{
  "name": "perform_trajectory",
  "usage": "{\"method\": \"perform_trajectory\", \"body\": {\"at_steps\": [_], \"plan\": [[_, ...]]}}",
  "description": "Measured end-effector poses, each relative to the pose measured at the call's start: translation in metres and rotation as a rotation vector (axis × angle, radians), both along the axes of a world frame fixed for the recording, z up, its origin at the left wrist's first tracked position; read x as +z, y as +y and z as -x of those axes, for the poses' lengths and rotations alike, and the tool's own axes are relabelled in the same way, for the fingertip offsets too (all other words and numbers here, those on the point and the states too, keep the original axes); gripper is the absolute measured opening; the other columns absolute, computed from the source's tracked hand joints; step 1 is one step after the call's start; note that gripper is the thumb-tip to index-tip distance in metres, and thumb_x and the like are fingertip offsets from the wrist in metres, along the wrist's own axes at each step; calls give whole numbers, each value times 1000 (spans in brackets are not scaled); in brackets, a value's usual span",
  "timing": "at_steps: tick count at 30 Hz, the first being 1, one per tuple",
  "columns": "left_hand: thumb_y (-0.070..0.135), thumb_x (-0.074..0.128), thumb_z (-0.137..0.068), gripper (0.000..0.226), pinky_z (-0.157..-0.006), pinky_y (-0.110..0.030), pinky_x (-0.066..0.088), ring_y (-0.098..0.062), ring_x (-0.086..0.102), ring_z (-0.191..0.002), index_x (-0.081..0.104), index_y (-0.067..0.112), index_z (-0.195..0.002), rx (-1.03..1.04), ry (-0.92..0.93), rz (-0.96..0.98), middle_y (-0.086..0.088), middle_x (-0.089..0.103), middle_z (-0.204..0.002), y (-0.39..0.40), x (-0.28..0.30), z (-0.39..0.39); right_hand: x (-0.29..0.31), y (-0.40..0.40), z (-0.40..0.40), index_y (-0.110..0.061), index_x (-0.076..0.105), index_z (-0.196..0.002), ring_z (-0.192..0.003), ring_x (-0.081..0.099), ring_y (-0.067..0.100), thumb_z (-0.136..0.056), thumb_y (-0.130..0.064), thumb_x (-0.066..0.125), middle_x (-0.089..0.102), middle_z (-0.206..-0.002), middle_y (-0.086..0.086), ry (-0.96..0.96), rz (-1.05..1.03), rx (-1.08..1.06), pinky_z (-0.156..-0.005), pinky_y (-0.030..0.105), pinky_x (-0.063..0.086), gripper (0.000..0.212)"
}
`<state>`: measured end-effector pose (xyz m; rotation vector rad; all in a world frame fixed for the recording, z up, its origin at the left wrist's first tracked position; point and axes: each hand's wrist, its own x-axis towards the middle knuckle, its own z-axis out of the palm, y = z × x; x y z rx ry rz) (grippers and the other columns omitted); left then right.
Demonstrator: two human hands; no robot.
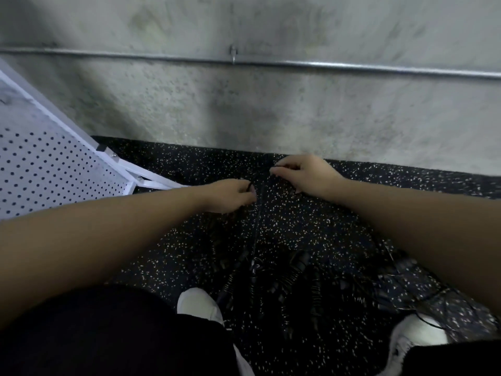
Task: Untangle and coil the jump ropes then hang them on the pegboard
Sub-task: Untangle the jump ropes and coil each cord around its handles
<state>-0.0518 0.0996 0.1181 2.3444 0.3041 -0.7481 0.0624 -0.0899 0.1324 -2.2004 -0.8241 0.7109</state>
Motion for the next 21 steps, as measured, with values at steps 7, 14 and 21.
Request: {"method": "perform_trajectory", "body": {"at_steps": [7, 14, 21], "plan": [[44, 35, -110, 41, -75, -38, 55, -27, 70, -79, 57, 15, -89, 184, -203, 79, -3, 71, -71, -28, 87, -21, 70, -59, -17, -26, 67, -89, -58, 64, 14, -104, -50, 47, 61, -64, 2, -31, 74, 5, -65, 28, 45, 34], [42, 52, -105, 31, -56, -29, 38, -12, 45, -54, 58, 22, -81, 246, -450, 93, 7, 49, -64, -60, 143, -19, 110, -115, -14, -6, 65, -104, -60, 63, 9, -104, -54, 42, 69, -66, 5, -27, 164, 45, -74, 28, 45, 53], [17, 39, -105, 27, -48, -26, 31, -10, 28, -45, 47, 18, -79, 485, -466, 587, 10, 31, -51, -120, 177, -21, 144, -120, 17, -27, 51, -132, -75, 71, 14, -98, -42, 62, 72, -70, 0, 92, -30, 0, -78, 34, 60, 39]]}}
